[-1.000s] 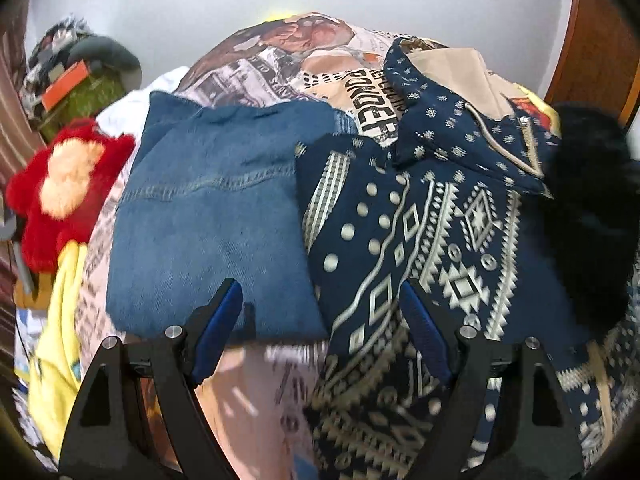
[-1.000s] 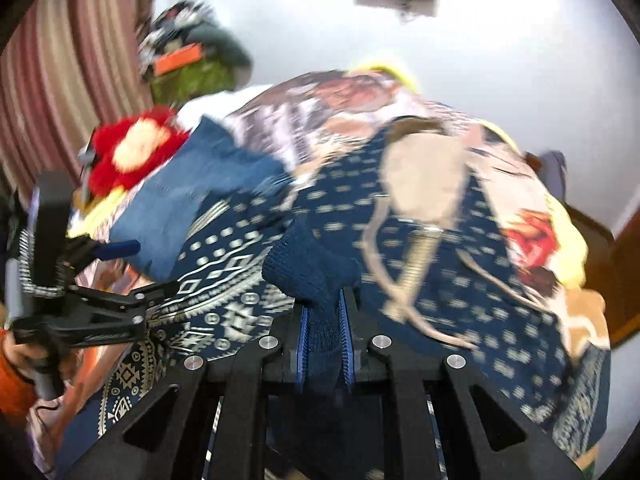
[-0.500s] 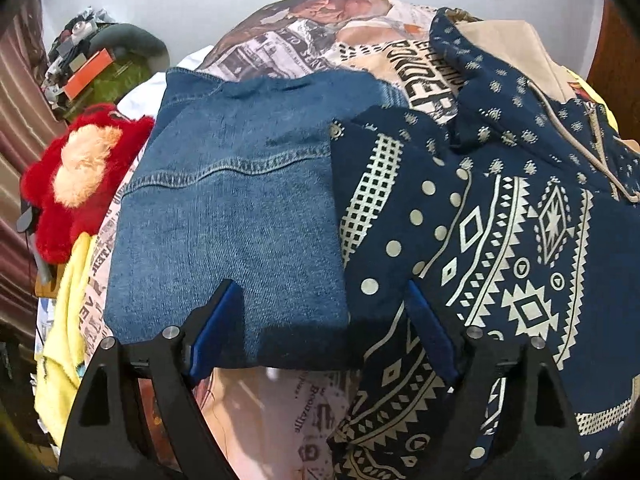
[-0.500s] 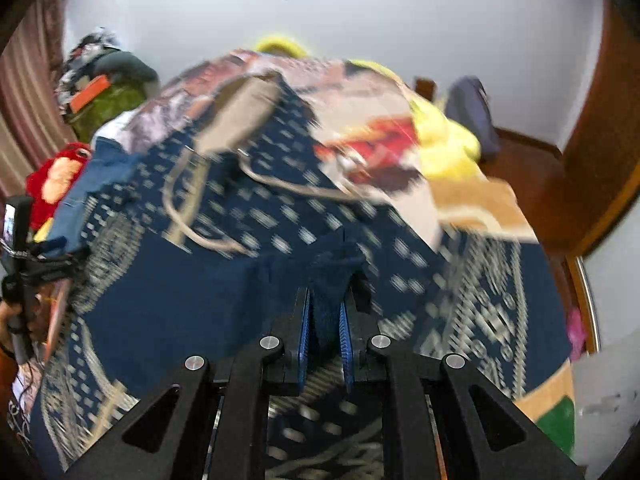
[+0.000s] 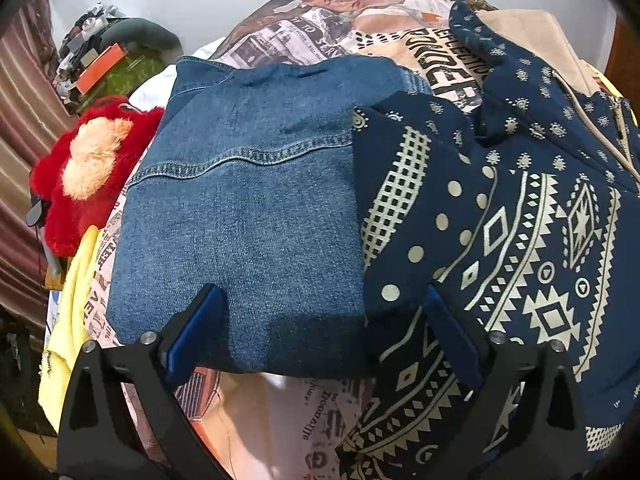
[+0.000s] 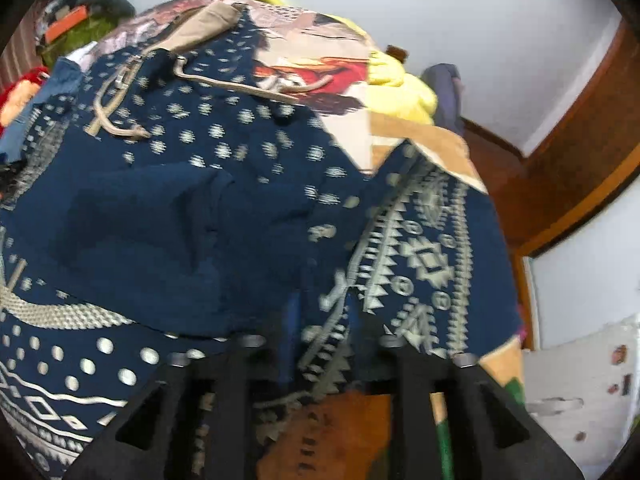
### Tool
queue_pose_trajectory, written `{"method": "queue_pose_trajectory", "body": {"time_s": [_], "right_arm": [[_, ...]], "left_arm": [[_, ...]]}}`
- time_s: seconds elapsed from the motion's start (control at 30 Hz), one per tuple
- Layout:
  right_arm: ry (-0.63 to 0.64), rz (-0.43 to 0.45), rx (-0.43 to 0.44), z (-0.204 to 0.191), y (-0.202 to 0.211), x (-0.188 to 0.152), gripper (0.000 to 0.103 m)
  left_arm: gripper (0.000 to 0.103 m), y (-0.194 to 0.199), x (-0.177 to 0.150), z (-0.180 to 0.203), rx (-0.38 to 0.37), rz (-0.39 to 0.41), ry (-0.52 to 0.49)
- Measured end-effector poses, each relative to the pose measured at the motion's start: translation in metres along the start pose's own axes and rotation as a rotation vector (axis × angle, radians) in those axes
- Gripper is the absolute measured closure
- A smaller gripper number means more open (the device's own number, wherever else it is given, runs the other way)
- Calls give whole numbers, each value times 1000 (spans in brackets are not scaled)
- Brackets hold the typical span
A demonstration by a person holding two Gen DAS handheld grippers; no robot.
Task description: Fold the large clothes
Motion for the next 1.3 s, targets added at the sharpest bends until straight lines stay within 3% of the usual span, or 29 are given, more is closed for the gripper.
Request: {"method": "queue_pose_trajectory", "body": {"time_s": [0.03, 0.07, 0.13, 0.23, 0.4, 0.63, 0.73, 0.87, 1.03, 1.3], "right_arm": [[13, -5, -86, 3, 2, -3, 19], [35, 3, -152, 6, 3, -7, 7], [39, -17, -146, 13, 2, -16, 7], [-63, -19, -31, 31, 15, -31, 7], [-183, 39, 42, 58, 51, -41, 7], [-318, 101, 171, 89, 89, -43, 7], [-393, 106, 218, 105, 94, -49, 7], [-518, 67, 289, 128, 70, -60, 7], [-713, -8, 404, 157, 18, -79, 7], [-921, -18, 500, 184, -49, -79, 11]], "left_arm": [[1, -1, 0, 0, 1, -2, 1], [1, -1, 0, -1, 2, -2, 3], [1, 1, 0, -1, 6, 1, 7], [2, 8, -4, 0, 21, 16, -9], [3, 38, -12, 17, 46, 47, -112], [3, 101, -11, 74, -39, 157, -238], [3, 119, -9, 104, -120, 171, -256], [3, 133, -8, 147, -225, 182, -273], [3, 134, -10, 192, -290, 186, -314], [3, 134, -17, 222, -356, 191, -342]]}}
Point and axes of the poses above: each gripper's, at about its wrist camera, not at the fingertips, and y roughly against the way its jaws point, z to its right, x to its top, the point moved 3 cm from there along -y, roughly the way its jaws point, and after that the axes turned 7 degrees about y, right-handed, at the moved point
